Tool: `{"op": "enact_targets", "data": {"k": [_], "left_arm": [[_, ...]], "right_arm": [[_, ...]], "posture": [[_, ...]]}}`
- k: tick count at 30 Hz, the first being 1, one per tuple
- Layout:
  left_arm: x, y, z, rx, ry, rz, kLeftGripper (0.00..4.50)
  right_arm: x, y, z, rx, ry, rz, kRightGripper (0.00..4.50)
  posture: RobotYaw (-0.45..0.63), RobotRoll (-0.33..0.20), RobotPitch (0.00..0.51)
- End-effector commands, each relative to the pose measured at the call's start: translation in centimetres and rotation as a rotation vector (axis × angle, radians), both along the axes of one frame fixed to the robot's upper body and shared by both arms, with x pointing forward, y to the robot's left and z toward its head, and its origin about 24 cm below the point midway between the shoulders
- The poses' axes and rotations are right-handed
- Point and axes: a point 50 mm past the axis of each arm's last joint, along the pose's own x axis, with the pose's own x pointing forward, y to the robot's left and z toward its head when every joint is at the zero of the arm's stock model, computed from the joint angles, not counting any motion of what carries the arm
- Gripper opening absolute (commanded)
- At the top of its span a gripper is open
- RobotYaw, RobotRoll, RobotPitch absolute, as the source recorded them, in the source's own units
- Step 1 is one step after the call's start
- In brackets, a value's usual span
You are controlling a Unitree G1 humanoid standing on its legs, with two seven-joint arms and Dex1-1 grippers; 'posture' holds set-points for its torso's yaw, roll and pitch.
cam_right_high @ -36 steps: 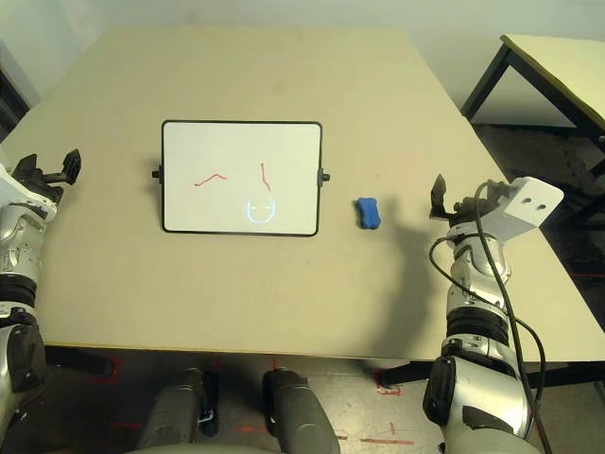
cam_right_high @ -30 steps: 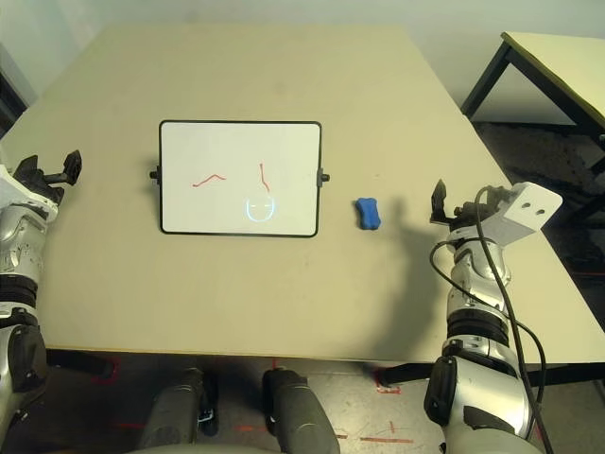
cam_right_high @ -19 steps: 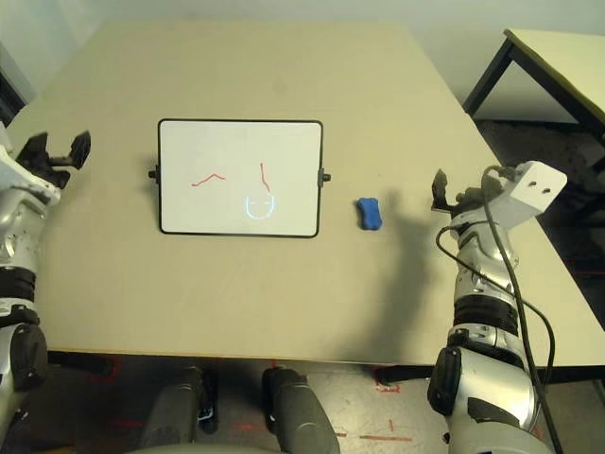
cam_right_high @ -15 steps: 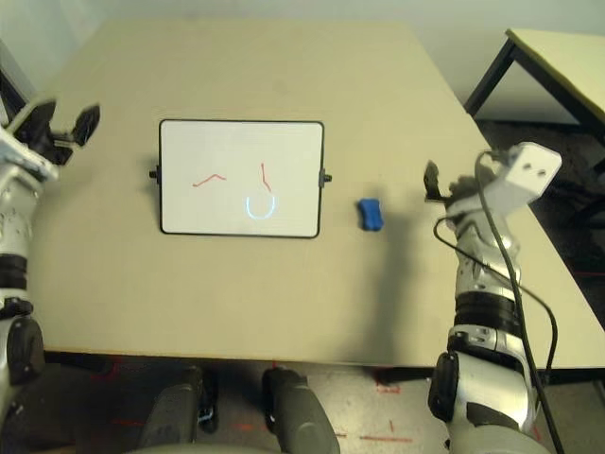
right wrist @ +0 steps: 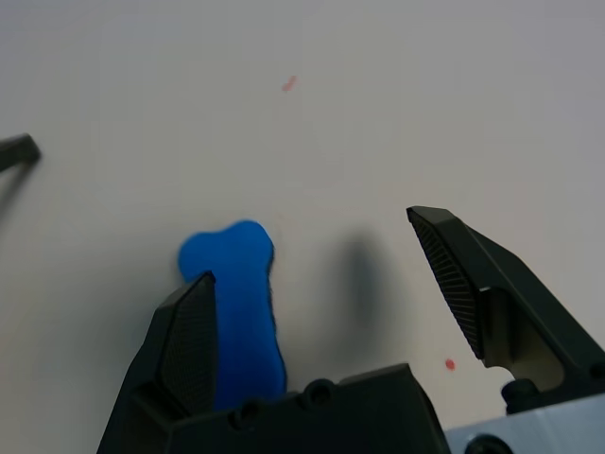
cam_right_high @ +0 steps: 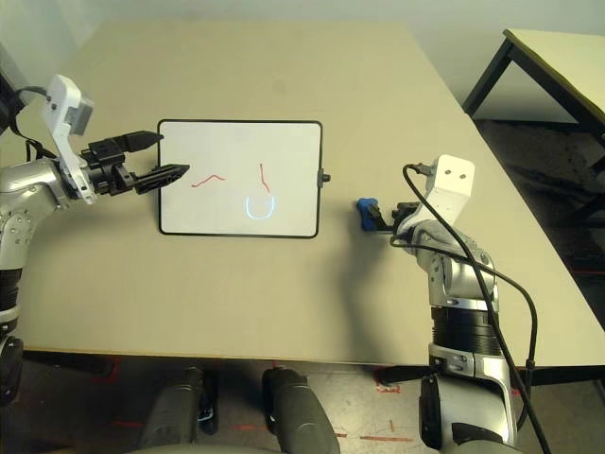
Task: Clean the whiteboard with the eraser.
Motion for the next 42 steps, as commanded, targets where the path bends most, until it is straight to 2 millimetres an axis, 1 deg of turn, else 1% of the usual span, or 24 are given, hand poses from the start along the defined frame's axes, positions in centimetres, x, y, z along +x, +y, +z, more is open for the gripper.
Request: {"op": "enact_targets", "data": {"k": [1, 6, 11, 14, 18, 22, 24, 27, 30, 33, 35, 40, 42], "left_arm": [[-0.2, -0.5, 0.1, 0.005, 0.003, -0.023, 4.50], [0.0, -0.5, 0.3, 0.001, -0.002, -0.023, 4.50], [0.0, -0.7, 0.3, -0.001, -0.004, -0.028, 4.50], [0.1, -0.9, 0.4, -0.004, -0.006, -0.032, 4.50], [0.0, -1.0, 0.4, -0.007, -0.004, -0.036, 4.50], [0.0, -1.1, 0.4, -0.009, -0.002, -0.037, 4.50], [0.0, -1.1, 0.4, -0.011, -0.001, -0.037, 4.50], [0.0, -1.1, 0.4, -0.014, 0.000, -0.035, 4.50], [0.1, -1.2, 0.4, -0.015, 0.001, -0.034, 4.50], [0.1, -1.2, 0.4, -0.015, 0.001, -0.033, 4.50], [0.1, -1.1, 0.4, -0.015, 0.000, -0.031, 4.50], [0.3, -1.1, 0.7, -0.011, -0.006, -0.035, 4.50], [0.4, -1.1, 0.7, -0.009, -0.009, -0.036, 4.50]], "right_arm": [[-0.1, 0.8, -0.2, 0.009, 0.017, 0.011, 4.48], [-0.4, 1.8, -0.4, 0.032, 0.018, 0.015, 4.48], [-0.9, 2.3, -1.1, 0.059, 0.035, 0.006, 4.48], [-1.2, 2.2, -1.7, 0.066, 0.052, -0.009, 3.99], [-1.4, 2.0, -2.2, 0.091, 0.062, -0.034, 2.60], [-1.2, 1.8, -2.5, 0.101, 0.058, -0.049, 1.31], [-1.1, 1.8, -2.5, 0.109, 0.054, -0.053, 0.76], [-1.0, 1.8, -2.6, 0.110, 0.060, -0.049, 0.32], [-0.9, 1.8, -2.5, 0.110, 0.058, -0.046, 0.17], [-0.6, 1.7, -1.6, 0.096, 0.028, -0.035, 0.09], [-0.3, 1.5, -0.2, 0.059, -0.001, -0.001, 0.02], [0.5, 1.9, 4.6, -0.135, -0.056, 0.237, 0.00], [0.6, 2.2, 6.2, -0.204, -0.060, 0.327, 0.00]], "posture": [[-0.04, 0.000, 0.117], [-0.04, 0.000, 0.117], [-0.04, 0.000, 0.117], [-0.04, 0.000, 0.122], [-0.04, 0.000, 0.126], [-0.04, 0.000, 0.129], [-0.04, 0.000, 0.131], [-0.04, 0.000, 0.132], [-0.04, 0.000, 0.132], [-0.04, 0.000, 0.131], [-0.04, 0.000, 0.130], [-0.06, 0.000, 0.126], [-0.06, 0.000, 0.125]]}}
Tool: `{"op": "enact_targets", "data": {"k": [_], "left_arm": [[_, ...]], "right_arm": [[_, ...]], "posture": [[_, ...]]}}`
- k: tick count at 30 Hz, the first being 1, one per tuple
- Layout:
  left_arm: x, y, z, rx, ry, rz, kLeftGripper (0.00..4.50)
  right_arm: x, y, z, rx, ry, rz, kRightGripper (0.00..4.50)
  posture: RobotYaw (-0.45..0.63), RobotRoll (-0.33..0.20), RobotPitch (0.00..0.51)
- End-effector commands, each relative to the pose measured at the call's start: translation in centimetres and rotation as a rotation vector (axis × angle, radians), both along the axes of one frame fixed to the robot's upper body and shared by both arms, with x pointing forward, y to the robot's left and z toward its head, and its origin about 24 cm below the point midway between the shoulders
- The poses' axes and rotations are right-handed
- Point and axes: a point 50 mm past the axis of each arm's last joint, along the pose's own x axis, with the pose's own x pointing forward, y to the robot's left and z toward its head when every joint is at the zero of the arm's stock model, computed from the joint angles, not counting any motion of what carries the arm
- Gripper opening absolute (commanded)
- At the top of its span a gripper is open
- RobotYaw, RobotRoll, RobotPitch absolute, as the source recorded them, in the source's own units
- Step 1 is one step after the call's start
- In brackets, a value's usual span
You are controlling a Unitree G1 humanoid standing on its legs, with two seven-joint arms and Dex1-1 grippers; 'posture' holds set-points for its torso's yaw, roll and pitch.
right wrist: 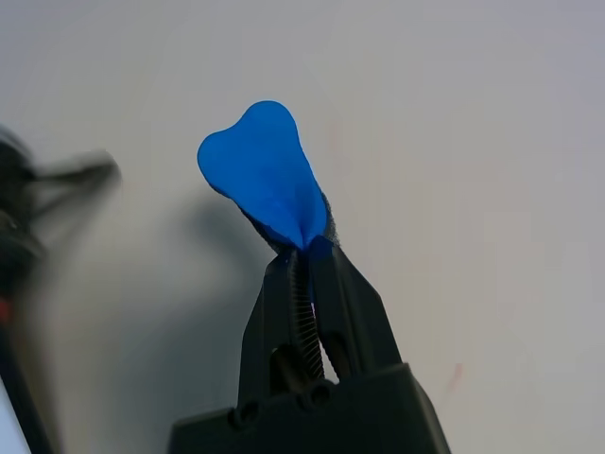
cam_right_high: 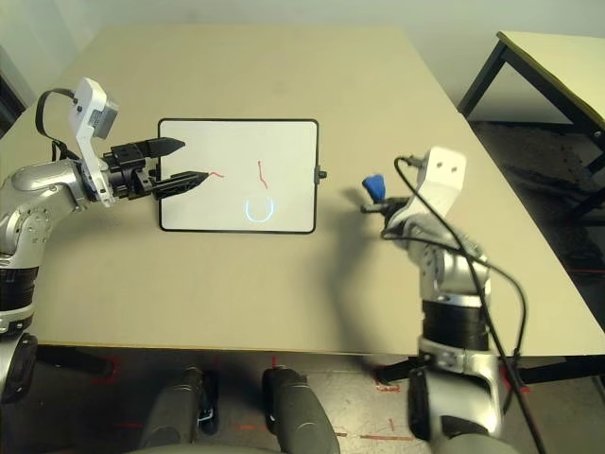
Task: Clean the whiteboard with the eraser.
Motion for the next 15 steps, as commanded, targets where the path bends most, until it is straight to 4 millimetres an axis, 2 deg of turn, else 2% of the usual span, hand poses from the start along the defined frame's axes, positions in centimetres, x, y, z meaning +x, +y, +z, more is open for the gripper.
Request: {"op": "enact_targets", "data": {"k": [1, 4, 8, 15], "left_arm": [[0.3, 0.0, -0.1, 0.010, 0.006, -0.005, 4.50], [0.4, -0.1, -0.1, 0.009, 0.004, -0.009, 4.50], [0.4, -0.1, 0.1, 0.014, 0.002, -0.011, 4.50], [0.8, 0.1, 0.2, 0.031, 0.006, -0.012, 4.50]], "right_arm": [[0.2, 1.5, 1.5, -0.101, 0.016, 0.179, 0.00], [0.2, 2.5, 2.9, -0.167, 0.017, 0.280, 0.00], [-0.1, 5.0, 4.0, -0.241, 0.032, 0.435, 0.00], [-0.3, 9.3, 3.8, -0.391, 0.086, 0.642, 0.00]], "posture": [[-0.06, 0.000, 0.124], [-0.06, 0.000, 0.122], [-0.06, 0.000, 0.119], [-0.06, 0.000, 0.116]]}}
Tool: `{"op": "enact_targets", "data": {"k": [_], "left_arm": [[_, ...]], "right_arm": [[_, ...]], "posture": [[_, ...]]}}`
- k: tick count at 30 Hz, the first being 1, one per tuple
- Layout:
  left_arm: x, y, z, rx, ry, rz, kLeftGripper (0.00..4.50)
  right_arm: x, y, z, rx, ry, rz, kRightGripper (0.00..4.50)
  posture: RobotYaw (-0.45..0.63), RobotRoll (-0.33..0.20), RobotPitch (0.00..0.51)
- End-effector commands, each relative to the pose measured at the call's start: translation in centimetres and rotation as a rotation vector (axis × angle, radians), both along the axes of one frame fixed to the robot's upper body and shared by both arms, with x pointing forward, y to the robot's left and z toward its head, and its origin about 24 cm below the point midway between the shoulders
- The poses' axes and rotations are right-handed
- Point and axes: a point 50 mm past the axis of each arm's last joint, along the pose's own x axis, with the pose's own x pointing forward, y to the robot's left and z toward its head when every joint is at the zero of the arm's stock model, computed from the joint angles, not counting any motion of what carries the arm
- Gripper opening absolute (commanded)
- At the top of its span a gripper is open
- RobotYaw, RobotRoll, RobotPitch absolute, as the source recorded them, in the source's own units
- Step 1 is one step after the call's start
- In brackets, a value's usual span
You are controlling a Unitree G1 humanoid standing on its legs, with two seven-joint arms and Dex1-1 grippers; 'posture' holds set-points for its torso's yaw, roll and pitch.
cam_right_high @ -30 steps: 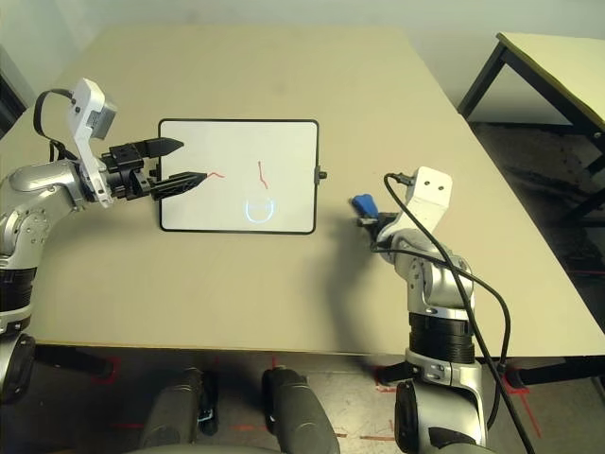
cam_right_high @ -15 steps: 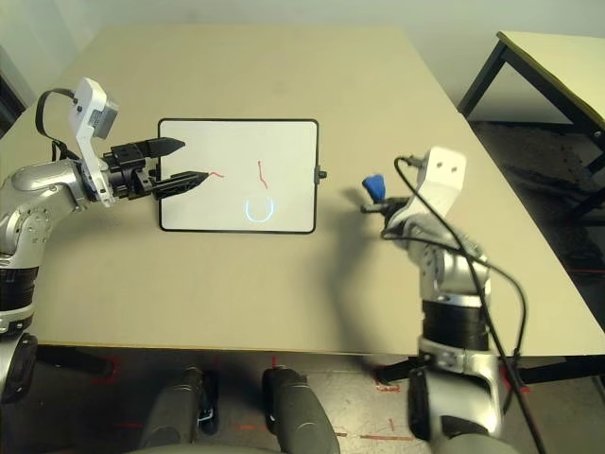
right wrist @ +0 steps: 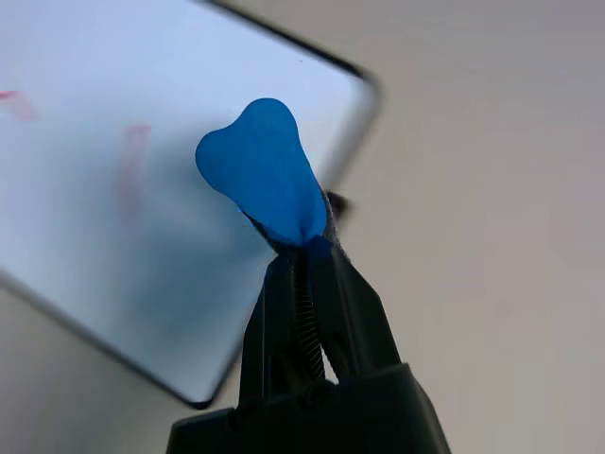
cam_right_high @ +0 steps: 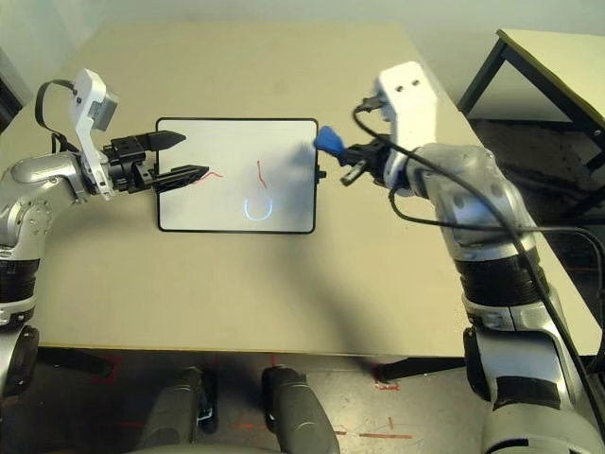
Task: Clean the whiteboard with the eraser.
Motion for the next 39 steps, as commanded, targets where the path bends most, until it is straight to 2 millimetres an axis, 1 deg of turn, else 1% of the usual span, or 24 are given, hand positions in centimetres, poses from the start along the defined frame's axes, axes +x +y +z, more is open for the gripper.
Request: {"op": "enact_targets", "data": {"k": [1, 4, 6, 8, 10, 13, 15, 16, 21, 22, 24, 26, 30, 35, 39], "left_arm": [[0.2, 0.0, 0.0, 0.023, 0.003, -0.003, 4.50], [0.3, 0.0, 0.0, 0.025, 0.004, -0.005, 4.50], [0.3, -0.1, -0.1, 0.024, 0.005, -0.004, 4.50], [0.2, -0.1, -0.1, 0.021, 0.006, -0.002, 4.50], [0.1, 0.0, -0.2, 0.019, 0.006, 0.002, 4.50], [-0.1, 0.3, -0.1, 0.024, 0.008, 0.012, 4.50], [-0.2, 0.6, 0.0, 0.029, 0.012, 0.021, 4.50], [-0.2, 0.7, 0.0, 0.031, 0.013, 0.024, 4.50], [-0.5, 1.0, 0.0, 0.033, 0.016, 0.035, 4.50], [-0.5, 1.0, 0.0, 0.033, 0.016, 0.036, 4.50], [-0.6, 1.1, 0.1, 0.033, 0.019, 0.038, 4.50], [-0.7, 1.1, 0.1, 0.033, 0.021, 0.038, 4.50], [-0.7, 1.1, 0.0, 0.032, 0.025, 0.037, 4.50], [-0.7, 0.9, -0.1, 0.030, 0.030, 0.031, 4.50], [-0.6, 0.9, -0.1, 0.030, 0.032, 0.027, 4.50]], "right_arm": [[0.1, 2.0, -0.6, -0.099, 0.021, 0.080, 0.00], [0.5, 3.0, -1.0, -0.141, 0.019, 0.112, 0.00], [0.9, 4.2, -1.1, -0.150, 0.005, 0.139, 0.00], [1.6, 6.1, -0.8, -0.129, -0.022, 0.168, 0.00], [2.2, 7.3, -0.5, -0.110, -0.046, 0.184, 0.00], [3.1, 8.6, -0.5, -0.094, -0.078, 0.203, 0.00], [3.6, 9.2, -0.9, -0.088, -0.081, 0.212, 0.00], [3.8, 9.4, -1.5, -0.087, -0.075, 0.215, 0.00], [4.0, 9.4, -4.8, -0.100, -0.019, 0.212, 0.00], [3.9, 9.3, -5.1, -0.100, -0.011, 0.212, 0.00], [3.5, 9.0, -6.7, -0.110, 0.025, 0.210, 0.00], [3.0, 8.9, -7.8, -0.116, 0.052, 0.212, 0.00], [2.8, 8.6, -7.7, -0.119, 0.056, 0.207, 0.00], [3.4, 8.2, -6.7, -0.111, 0.029, 0.177, 0.00], [3.4, 8.0, -6.1, -0.095, 0.017, 0.164, 0.00]], "posture": [[-0.06, 0.000, 0.115], [-0.06, 0.000, 0.116], [-0.05, 0.000, 0.116], [-0.05, 0.000, 0.114], [-0.04, 0.000, 0.111], [-0.02, 0.000, 0.108], [-0.01, 0.000, 0.107], [-0.01, 0.000, 0.107], [0.01, 0.000, 0.110], [0.01, 0.000, 0.110], [0.01, 0.000, 0.116], [0.01, 0.000, 0.118], [0.00, 0.000, 0.120], [0.00, 0.000, 0.120], [0.00, 0.000, 0.121]]}}
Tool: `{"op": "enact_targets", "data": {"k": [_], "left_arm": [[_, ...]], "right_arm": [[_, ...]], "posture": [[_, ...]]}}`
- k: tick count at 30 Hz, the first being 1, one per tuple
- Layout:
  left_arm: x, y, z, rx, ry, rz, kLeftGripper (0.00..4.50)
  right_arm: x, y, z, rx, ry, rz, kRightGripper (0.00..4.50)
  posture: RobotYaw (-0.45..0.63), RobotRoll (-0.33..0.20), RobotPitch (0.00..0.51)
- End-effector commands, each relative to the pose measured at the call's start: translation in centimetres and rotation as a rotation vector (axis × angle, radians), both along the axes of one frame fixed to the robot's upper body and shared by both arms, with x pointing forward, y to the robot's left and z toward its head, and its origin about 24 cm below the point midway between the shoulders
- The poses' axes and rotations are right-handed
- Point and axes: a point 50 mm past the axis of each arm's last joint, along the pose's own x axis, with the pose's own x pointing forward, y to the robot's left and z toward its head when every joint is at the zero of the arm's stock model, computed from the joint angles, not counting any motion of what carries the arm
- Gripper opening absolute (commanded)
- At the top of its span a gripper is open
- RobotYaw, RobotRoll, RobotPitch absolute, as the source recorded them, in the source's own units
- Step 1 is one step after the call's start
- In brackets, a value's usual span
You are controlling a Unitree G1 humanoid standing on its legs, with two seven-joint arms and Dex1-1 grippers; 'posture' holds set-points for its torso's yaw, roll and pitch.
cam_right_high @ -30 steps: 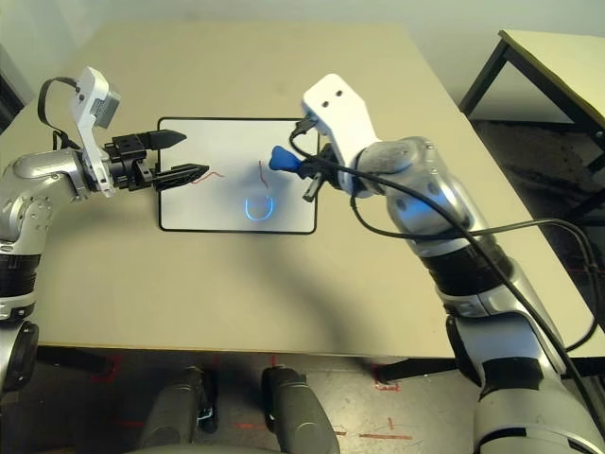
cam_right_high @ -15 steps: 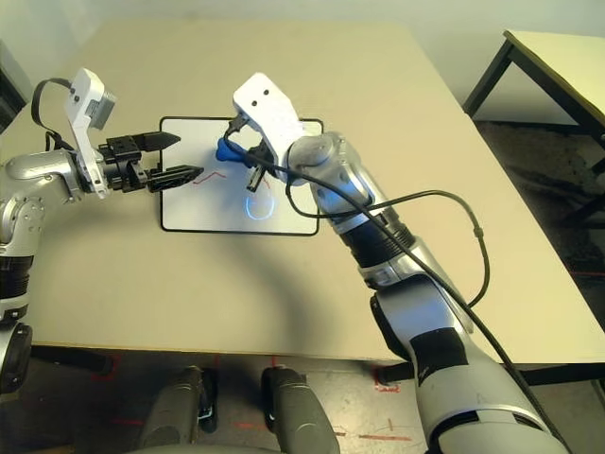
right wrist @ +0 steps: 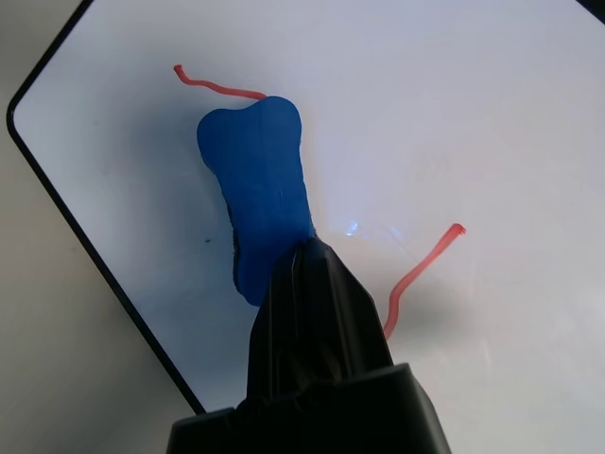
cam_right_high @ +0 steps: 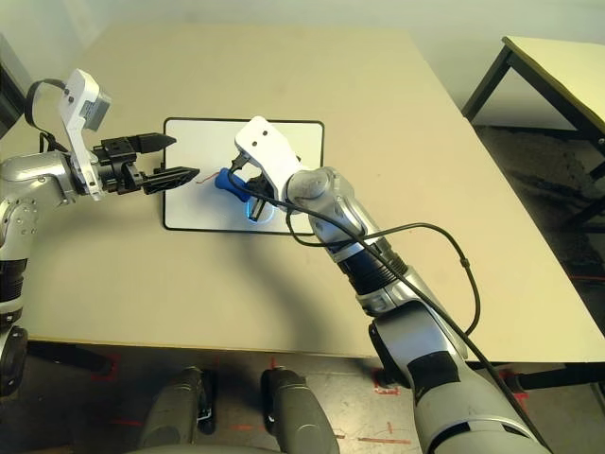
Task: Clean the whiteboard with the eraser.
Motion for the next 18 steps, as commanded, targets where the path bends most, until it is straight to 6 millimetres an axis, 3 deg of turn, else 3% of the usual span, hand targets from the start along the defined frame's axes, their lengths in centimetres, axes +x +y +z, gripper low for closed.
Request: {"op": "enact_targets", "data": {"k": [1, 9, 18], "left_arm": [[-0.1, -0.2, -0.1, -0.003, 0.007, -0.014, 4.50], [-0.1, -0.1, -0.2, -0.001, 0.010, -0.017, 4.50], [0.1, -0.4, -0.3, 0.000, 0.016, -0.029, 4.50]], "right_arm": [[0.3, -1.2, 0.2, -0.001, 0.015, -0.062, 0.00], [-1.2, -2.0, 2.2, 0.050, 0.014, -0.082, 0.00], [-2.9, -4.6, 4.1, 0.087, 0.018, -0.174, 0.00]], "posture": [[0.00, 0.000, 0.120], [-0.01, 0.000, 0.115], [-0.04, 0.000, 0.113]]}}
